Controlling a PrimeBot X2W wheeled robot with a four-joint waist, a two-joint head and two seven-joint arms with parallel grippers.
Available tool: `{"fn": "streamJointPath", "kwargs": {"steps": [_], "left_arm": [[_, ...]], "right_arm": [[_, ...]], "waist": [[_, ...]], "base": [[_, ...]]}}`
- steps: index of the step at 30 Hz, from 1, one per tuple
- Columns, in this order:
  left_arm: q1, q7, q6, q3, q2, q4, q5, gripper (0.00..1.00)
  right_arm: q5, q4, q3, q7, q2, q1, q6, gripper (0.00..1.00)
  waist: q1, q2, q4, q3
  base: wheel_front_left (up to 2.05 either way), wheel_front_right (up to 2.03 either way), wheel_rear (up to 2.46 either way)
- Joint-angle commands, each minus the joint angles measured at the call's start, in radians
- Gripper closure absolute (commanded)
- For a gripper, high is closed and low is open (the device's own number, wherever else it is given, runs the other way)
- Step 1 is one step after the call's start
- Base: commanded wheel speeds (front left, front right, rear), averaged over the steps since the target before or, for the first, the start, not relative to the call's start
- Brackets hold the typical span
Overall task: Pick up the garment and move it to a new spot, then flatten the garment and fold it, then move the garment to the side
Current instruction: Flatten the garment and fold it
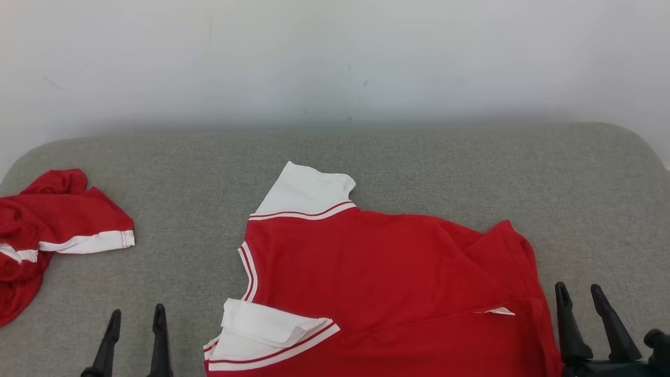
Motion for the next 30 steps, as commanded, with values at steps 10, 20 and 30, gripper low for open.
{"fn": "streamJointPath", "kwargs": {"steps": [10, 20, 30], "left_arm": [[0.061, -0.002, -0.015, 0.023, -0.049, 0.010, 0.155, 0.00], [-0.051, -0.003, -0.025, 0.050, -0.046, 0.050, 0.133, 0.00], [-0.375, 0.022, -0.024, -0.169, 0.143, 0.197, -0.016, 0.00]], "right_arm": [[-0.213, -0.057, -0.070, -0.001, 0.180, 0.065, -0.002, 0.00], [-0.235, -0.010, -0.056, -0.001, 0.174, -0.005, -0.002, 0.00], [-0.200, 0.158, 0.033, -0.001, 0.102, -0.282, -0.002, 0.00]], "waist": [[0.0000, 0.0000, 0.006, -0.002], [0.0000, 0.0000, -0.014, 0.051], [0.0000, 0.0000, -0.096, 0.170]], "base": [[0.00, 0.00, 0.00], [0.00, 0.00, 0.00], [0.00, 0.00, 0.00]]}}
